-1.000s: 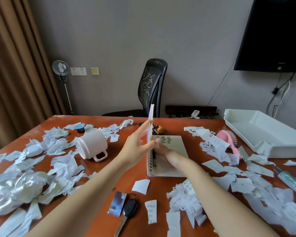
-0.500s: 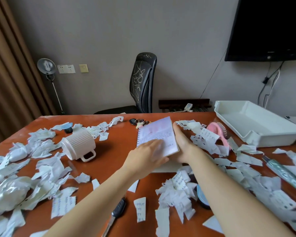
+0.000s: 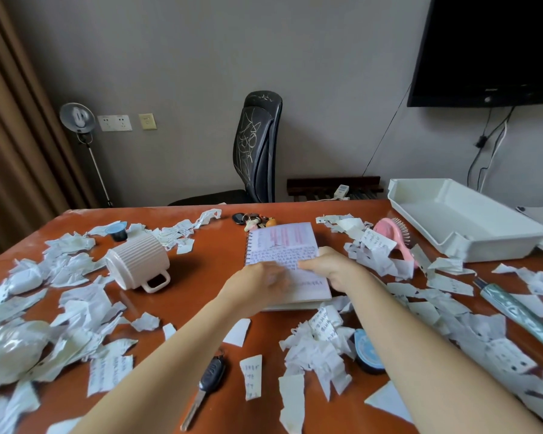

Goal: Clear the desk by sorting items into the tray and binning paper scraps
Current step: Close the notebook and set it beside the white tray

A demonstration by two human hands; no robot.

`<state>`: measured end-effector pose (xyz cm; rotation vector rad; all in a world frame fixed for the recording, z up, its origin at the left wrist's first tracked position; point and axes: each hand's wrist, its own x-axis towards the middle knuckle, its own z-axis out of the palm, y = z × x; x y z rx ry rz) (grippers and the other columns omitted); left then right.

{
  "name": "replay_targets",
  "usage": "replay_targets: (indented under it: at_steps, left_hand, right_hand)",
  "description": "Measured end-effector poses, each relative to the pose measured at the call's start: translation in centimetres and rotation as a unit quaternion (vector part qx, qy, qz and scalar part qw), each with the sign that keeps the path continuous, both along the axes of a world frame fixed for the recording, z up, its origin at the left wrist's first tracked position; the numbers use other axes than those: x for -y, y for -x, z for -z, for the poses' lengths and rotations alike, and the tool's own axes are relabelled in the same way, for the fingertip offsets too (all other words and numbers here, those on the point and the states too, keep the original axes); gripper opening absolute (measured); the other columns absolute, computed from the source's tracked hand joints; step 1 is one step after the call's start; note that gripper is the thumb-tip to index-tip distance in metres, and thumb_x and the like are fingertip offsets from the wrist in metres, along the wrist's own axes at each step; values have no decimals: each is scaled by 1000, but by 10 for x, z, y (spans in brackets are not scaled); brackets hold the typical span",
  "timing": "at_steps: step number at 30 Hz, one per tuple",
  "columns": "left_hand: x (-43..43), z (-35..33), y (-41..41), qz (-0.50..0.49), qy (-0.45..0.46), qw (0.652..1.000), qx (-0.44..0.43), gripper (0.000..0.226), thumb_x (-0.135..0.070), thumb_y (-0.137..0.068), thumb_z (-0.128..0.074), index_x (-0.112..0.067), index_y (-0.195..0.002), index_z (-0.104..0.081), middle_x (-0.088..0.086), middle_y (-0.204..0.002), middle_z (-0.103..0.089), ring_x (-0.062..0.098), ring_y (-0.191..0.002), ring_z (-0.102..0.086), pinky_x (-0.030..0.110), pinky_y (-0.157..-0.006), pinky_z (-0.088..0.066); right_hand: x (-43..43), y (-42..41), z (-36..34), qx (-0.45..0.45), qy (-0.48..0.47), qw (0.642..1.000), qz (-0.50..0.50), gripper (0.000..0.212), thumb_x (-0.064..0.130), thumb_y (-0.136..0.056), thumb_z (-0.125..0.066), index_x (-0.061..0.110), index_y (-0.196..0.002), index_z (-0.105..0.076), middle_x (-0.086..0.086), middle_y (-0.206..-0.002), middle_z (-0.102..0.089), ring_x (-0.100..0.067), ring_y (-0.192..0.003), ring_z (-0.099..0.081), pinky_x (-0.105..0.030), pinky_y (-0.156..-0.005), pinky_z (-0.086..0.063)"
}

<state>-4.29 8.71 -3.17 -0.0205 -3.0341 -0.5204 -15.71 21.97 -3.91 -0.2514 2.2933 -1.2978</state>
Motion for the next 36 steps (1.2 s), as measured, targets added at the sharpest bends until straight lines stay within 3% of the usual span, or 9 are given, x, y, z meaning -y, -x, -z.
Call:
replay_targets:
  at_steps: [5, 7, 9, 12, 14, 19, 24, 29, 36]
  left_hand:
    - [5, 10, 5, -128, -192, 973, 27, 46, -28, -91, -57, -21, -136, -47, 4, -149, -34, 25, -136, -35, 34, -108, -35]
    - [8, 8, 7, -231, -303, 924, 22, 67, -28, -87, -64, -18, -144, -29, 8, -150, -30, 27, -133, -39, 33, -99, -42]
    - [13, 3, 10, -303, -416, 857, 19, 78, -29, -84, -68, -12, -145, -21, 9, -140, -42, 26, -118, -50, 30, -84, -46]
    - [23, -2, 19, -352, -499, 791, 32, 70, -32, -81, -71, -2, -133, -35, 5, -107, -50, 21, -97, -49, 34, -83, -46]
    - [28, -6, 22, -356, -526, 770, 51, 67, -33, -79, -73, -2, -128, -41, 12, -112, -51, 22, -96, -46, 36, -88, -45]
    - [30, -8, 24, -338, -516, 781, 95, 62, -34, -78, -74, -6, -124, -44, 8, -109, -50, 23, -97, -50, 33, -83, -44]
    - [23, 7, 22, -287, -555, 773, 111, 34, -21, -76, -77, -12, -102, -57, 10, -107, -67, 28, -92, -67, 41, -83, -56]
    - [21, 10, 21, -303, -536, 784, 83, 40, -20, -74, -78, -10, -107, -57, 11, -106, -67, 26, -84, -67, 31, -64, -56]
    - [20, 5, 17, -314, -553, 769, 65, 47, -21, -74, -78, -9, -112, -55, 12, -107, -68, 23, -77, -67, 27, -56, -53]
  right_hand:
    - [0, -4, -6, -35, -36, 999, 2, 35, 10, -89, -63, 4, -123, -58, -9, -123, -64, -21, -111, -61, -27, -81, -48]
    - [1, -5, -5, -37, -34, 999, 10, 33, 10, -89, -63, 6, -122, -59, -9, -123, -64, -22, -110, -61, -28, -82, -49]
    - [3, -5, -3, -39, -34, 999, 16, 32, 11, -89, -63, 7, -120, -60, -8, -122, -64, -21, -109, -61, -28, -82, -50]
    - [5, -4, -1, -38, -36, 998, 31, 28, 12, -88, -64, 5, -116, -60, -9, -119, -65, -23, -107, -62, -31, -85, -51]
    - [5, -4, -2, -29, -27, 998, 38, 27, 12, -88, -64, 5, -114, -59, -10, -116, -65, -24, -107, -62, -34, -89, -52]
    - [2, -2, 2, 16, 18, 999, 41, 28, 16, -88, -65, 6, -113, -57, -10, -114, -65, -24, -103, -63, -37, -87, -53]
    - [4, -4, 6, 18, 46, 998, 45, 29, 14, -88, -64, 6, -115, -58, -12, -113, -66, -25, -103, -64, -39, -87, -54]
    - [2, -6, 7, 3, 32, 999, 35, 30, 17, -86, -67, 8, -114, -59, -9, -112, -67, -23, -103, -65, -41, -91, -54]
    - [-18, -20, 5, 9, 31, 999, -7, 40, 16, -87, -66, 6, -124, -53, -10, -113, -67, -20, -101, -66, -36, -87, -56]
